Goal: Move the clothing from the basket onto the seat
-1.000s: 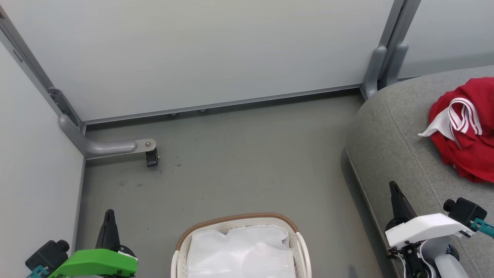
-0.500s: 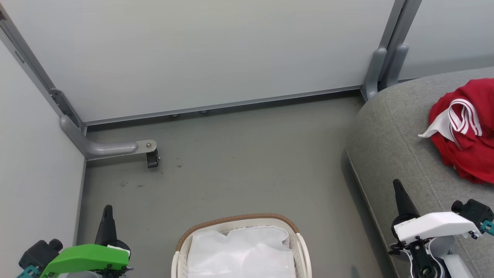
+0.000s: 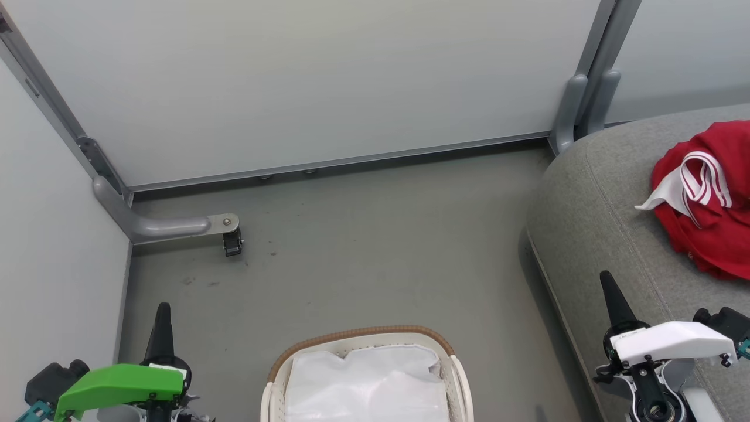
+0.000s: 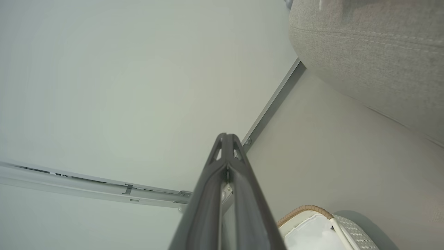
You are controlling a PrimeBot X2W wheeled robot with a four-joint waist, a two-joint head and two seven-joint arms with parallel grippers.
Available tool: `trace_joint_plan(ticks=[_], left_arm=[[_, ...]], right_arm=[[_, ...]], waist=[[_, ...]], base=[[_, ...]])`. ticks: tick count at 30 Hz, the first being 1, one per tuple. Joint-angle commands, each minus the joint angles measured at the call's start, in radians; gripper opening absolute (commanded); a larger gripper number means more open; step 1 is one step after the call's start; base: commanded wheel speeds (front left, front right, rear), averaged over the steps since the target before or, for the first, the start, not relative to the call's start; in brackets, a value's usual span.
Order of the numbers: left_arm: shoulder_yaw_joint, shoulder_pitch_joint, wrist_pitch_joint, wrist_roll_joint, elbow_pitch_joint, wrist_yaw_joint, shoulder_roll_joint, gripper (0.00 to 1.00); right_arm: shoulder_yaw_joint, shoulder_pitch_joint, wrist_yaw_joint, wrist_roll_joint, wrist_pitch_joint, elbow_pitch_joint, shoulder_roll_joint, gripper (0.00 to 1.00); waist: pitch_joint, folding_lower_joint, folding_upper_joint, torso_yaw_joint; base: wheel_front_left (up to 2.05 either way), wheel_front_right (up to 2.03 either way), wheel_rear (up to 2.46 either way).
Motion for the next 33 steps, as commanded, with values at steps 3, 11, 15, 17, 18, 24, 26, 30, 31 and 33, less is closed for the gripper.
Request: trace_joint_plan(ticks=[3, 11, 15, 17, 18, 24, 26, 30, 31, 33], left_arm=[[0.009, -0.028, 0.013, -0.047, -0.013, -0.009, 0.005, 0.00], [0.014, -0.035, 0.032, -0.122, -0.017, -0.011, 0.005, 0.00], [0.017, -0.037, 0.042, -0.158, -0.019, -0.013, 0.005, 0.00], [0.018, -0.038, 0.047, -0.174, -0.020, -0.014, 0.006, 0.00], [0.019, -0.039, 0.050, -0.184, -0.021, -0.014, 0.006, 0.00], [0.023, -0.045, 0.062, -0.233, -0.024, -0.017, 0.006, 0.00], [0.025, -0.047, 0.067, -0.250, -0.025, -0.017, 0.006, 0.00], [0.028, -0.049, 0.076, -0.281, -0.026, -0.019, 0.006, 0.00], [0.028, -0.049, 0.078, -0.287, -0.027, -0.019, 0.006, 0.00], [0.030, -0.050, 0.080, -0.302, -0.028, -0.020, 0.006, 0.00]], right_arm=[[-0.008, 0.003, -0.001, 0.047, 0.013, -0.017, -0.006, 0.00], [-0.015, 0.005, -0.001, 0.122, 0.033, -0.027, -0.007, 0.00], [-0.018, 0.006, -0.001, 0.158, 0.043, -0.031, -0.007, 0.00], [-0.020, 0.007, -0.001, 0.175, 0.046, -0.034, -0.007, 0.00], [-0.021, 0.007, -0.001, 0.184, 0.049, -0.035, -0.007, 0.00], [-0.026, 0.009, -0.001, 0.234, 0.063, -0.041, -0.007, 0.00], [-0.028, 0.010, -0.001, 0.251, 0.066, -0.043, -0.008, 0.00], [-0.031, 0.011, -0.001, 0.282, 0.075, -0.046, -0.008, 0.00], [-0.032, 0.011, -0.001, 0.288, 0.077, -0.047, -0.008, 0.00], [-0.033, 0.012, -0.001, 0.304, 0.080, -0.049, -0.008, 0.00]], waist=[[-0.001, 0.0001, 0.0000, 0.000], [-0.004, 0.0001, 0.0000, 0.001], [-0.005, 0.0001, 0.0000, 0.002], [-0.006, 0.0001, 0.0000, 0.002], [-0.006, 0.0001, 0.0000, 0.002], [-0.008, 0.0001, 0.0000, 0.003], [-0.009, 0.0001, 0.0000, 0.003], [-0.010, 0.0001, 0.0000, 0.004], [-0.010, 0.0001, 0.0000, 0.004], [-0.011, 0.0001, 0.0000, 0.004]], base=[[0.00, 0.00, 0.00], [0.00, 0.00, 0.00], [0.00, 0.00, 0.00], [0.00, 0.00, 0.00], [0.00, 0.00, 0.00], [0.00, 0.00, 0.00], [0.00, 0.00, 0.00], [0.00, 0.00, 0.00], [0.00, 0.00, 0.00], [0.00, 0.00, 0.00]])
